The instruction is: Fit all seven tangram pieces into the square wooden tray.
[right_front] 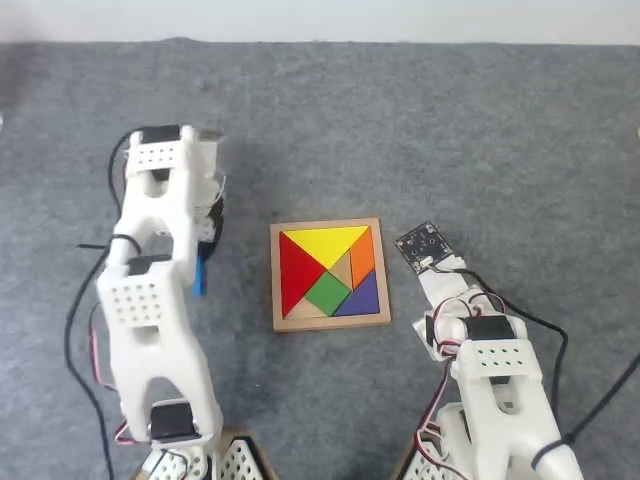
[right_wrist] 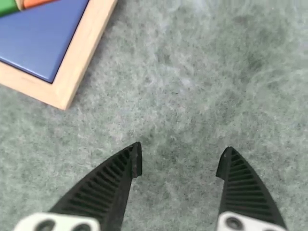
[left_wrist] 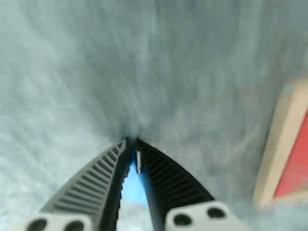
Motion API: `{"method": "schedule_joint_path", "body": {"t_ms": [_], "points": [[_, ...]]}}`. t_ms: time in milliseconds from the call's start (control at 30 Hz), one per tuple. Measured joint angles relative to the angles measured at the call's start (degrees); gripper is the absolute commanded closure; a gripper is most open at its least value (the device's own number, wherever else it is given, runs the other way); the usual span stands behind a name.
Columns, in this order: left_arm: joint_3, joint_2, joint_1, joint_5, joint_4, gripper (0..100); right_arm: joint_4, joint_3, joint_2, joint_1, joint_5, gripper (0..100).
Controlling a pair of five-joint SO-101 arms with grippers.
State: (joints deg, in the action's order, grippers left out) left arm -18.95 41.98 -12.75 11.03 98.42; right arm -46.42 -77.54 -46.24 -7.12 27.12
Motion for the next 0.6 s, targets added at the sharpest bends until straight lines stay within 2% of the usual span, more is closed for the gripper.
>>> {"method": "schedule_joint_path", "body": {"t_ms": [67, 133, 300, 600], "points": [[6.3, -6.9, 0.1, 3.8, 0.0, 98, 0.0, 0.0, 0.0, -0.1, 0.0, 73.5], [12.3, -15.0, -0.4, 6.6, -1.1, 93, 0.0, 0.0, 0.0, -0.1, 0.0, 73.5], [24.8, -31.6, -4.4, 8.7, -9.3, 78, 0.0, 0.0, 0.0, 0.0, 0.0, 73.5], [46.1, -35.5, -6.3, 11.2, -22.8, 77, 0.0, 0.0, 0.0, 0.0, 0.1, 73.5]]}}
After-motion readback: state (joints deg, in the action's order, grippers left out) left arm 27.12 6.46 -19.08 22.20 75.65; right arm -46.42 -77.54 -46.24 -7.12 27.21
